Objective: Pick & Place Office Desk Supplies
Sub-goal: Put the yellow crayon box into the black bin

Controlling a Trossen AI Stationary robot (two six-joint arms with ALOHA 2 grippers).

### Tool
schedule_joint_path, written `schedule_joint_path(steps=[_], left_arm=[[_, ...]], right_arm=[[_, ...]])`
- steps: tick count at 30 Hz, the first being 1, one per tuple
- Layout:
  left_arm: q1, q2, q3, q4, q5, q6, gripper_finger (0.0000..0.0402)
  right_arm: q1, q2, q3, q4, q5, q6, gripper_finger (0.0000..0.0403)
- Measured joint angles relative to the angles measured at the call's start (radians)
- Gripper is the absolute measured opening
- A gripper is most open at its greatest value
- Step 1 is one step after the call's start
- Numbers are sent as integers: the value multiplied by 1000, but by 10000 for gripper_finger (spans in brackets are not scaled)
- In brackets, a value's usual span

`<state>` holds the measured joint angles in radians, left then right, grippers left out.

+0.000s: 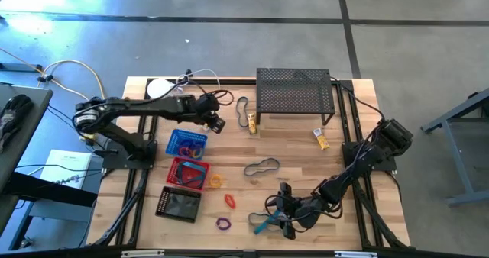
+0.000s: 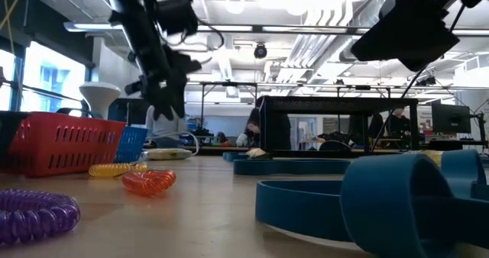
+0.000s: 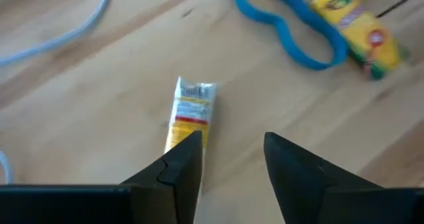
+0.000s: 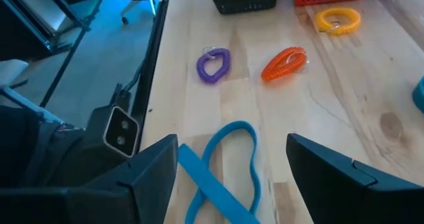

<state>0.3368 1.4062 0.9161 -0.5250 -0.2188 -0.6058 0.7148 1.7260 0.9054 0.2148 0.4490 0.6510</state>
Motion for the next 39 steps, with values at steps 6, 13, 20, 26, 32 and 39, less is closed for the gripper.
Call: schedule_joint_path(steps=[6, 13, 20, 26, 32, 39], left_arm=[[20, 63, 0, 59, 32, 34, 163], [47, 135, 0, 55, 40, 68, 164], [40, 185, 0, 52, 37, 106, 164], [38, 225, 2, 43, 25, 123, 164], [24, 251, 4, 25, 14, 123, 164], [-14, 274, 3, 9, -17, 169, 163]], right_arm=[[12, 0, 0, -2, 54, 0, 270], [12, 0, 0, 1, 55, 0, 270], [12, 0, 0, 0, 102, -16, 270], [5, 0, 0, -1, 103, -27, 270], [3, 0, 0, -1, 102, -27, 270], [3, 0, 0, -2, 100, -27, 270]])
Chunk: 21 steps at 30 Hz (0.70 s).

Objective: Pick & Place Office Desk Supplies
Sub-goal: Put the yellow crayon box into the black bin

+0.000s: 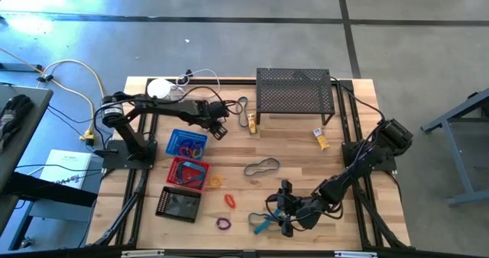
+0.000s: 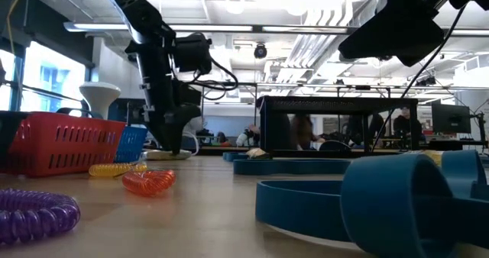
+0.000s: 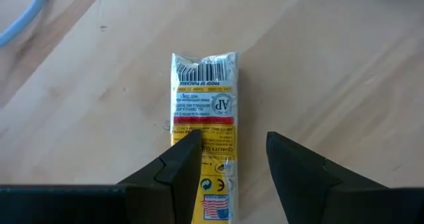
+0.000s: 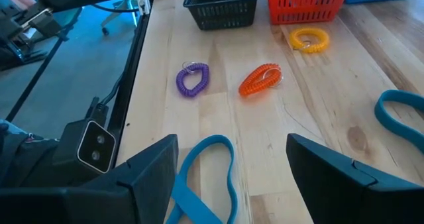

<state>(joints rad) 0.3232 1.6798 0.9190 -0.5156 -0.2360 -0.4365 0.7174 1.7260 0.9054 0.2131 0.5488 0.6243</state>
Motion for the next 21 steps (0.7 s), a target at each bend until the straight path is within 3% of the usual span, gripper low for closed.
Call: schedule_joint_path(steps=[7, 21], left_arm=[[-7, 7, -1, -6, -24, -2, 149], [-8, 17, -4, -19, -59, -43, 61]], right_arm=[[0, 0, 0, 0, 0, 0, 270], [0, 0, 0, 0, 2, 2, 270]])
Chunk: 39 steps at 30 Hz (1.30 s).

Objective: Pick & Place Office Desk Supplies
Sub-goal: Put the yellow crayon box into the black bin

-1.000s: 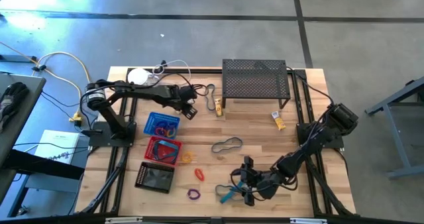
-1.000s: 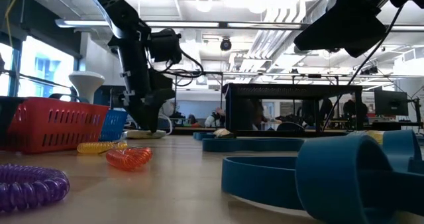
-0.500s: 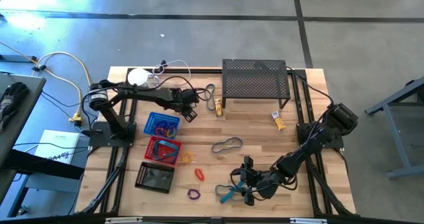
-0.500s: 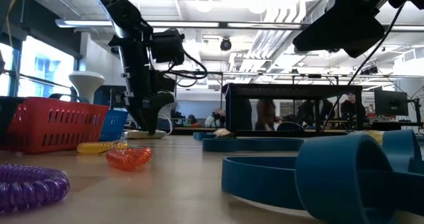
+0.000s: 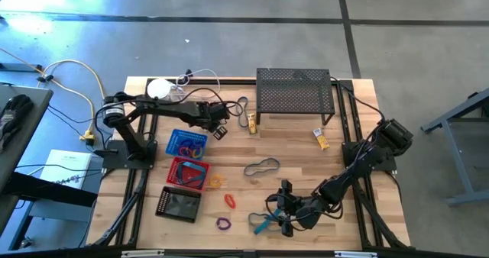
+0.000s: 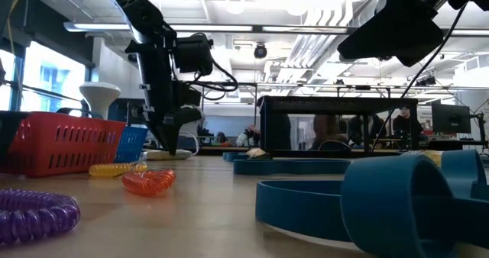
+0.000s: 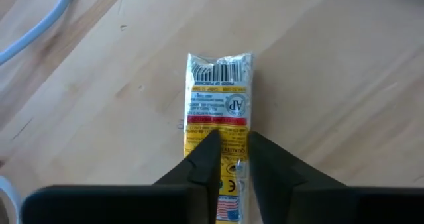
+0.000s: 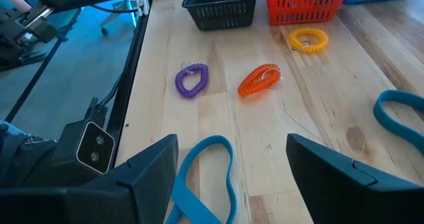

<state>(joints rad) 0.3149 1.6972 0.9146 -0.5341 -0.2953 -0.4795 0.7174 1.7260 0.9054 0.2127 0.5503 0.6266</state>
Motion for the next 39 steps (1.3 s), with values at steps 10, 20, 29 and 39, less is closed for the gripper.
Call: schedule_joint_path(steps=[10, 20, 29, 39], left_arm=[[-62, -5, 12, -44, -65, 18, 2], [-208, -57, 86, -95, -127, 59, 0], [-370, -147, 244, -274, -144, 60, 0], [-770, -176, 505, -657, 157, -130, 0]], right_arm=[[0, 0, 0, -1, -2, -2, 270], [0, 0, 0, -6, 1, -2, 270], [0, 0, 0, -9, 0, -2, 270], [0, 0, 0, -25, -2, 10, 270]])
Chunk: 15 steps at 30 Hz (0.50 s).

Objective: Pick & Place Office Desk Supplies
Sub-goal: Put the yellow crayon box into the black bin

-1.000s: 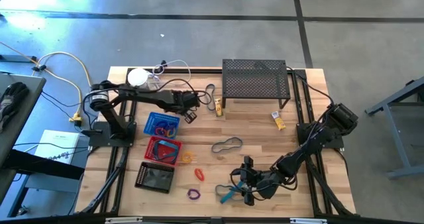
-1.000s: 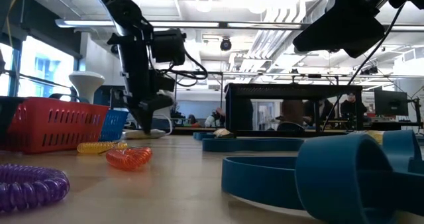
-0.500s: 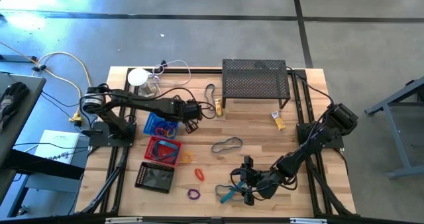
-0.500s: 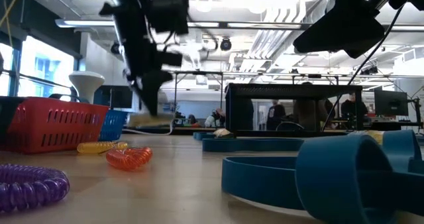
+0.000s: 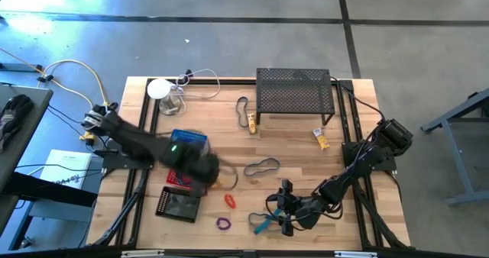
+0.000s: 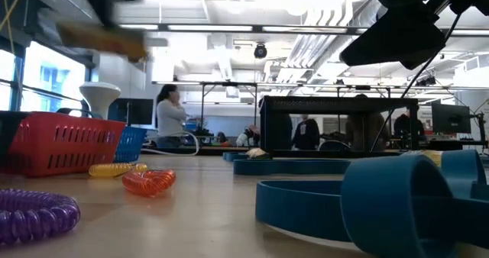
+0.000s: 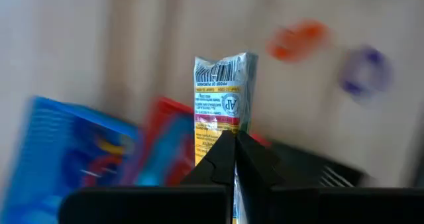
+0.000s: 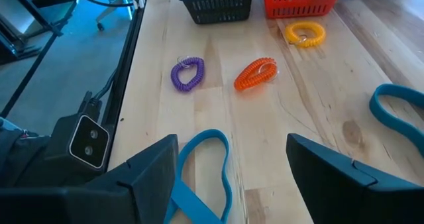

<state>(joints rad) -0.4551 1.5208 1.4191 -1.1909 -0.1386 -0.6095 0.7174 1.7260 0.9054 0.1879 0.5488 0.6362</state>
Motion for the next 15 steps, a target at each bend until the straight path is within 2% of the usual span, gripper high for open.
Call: schedule_joint_path(steps=[3, 6, 12, 15], left_arm=[[-137, 0, 5, -14, 51, -28, 0], [-253, 0, 3, -32, 49, -98, 0], [-409, 0, -5, -23, -77, -221, 0], [-453, 0, -40, 24, -99, -240, 0]], right_arm=[[0, 0, 0, 0, 0, 14, 270], [0, 0, 0, 1, 0, 15, 270], [0, 0, 0, 2, 16, 10, 270], [0, 0, 0, 3, 34, -6, 270]])
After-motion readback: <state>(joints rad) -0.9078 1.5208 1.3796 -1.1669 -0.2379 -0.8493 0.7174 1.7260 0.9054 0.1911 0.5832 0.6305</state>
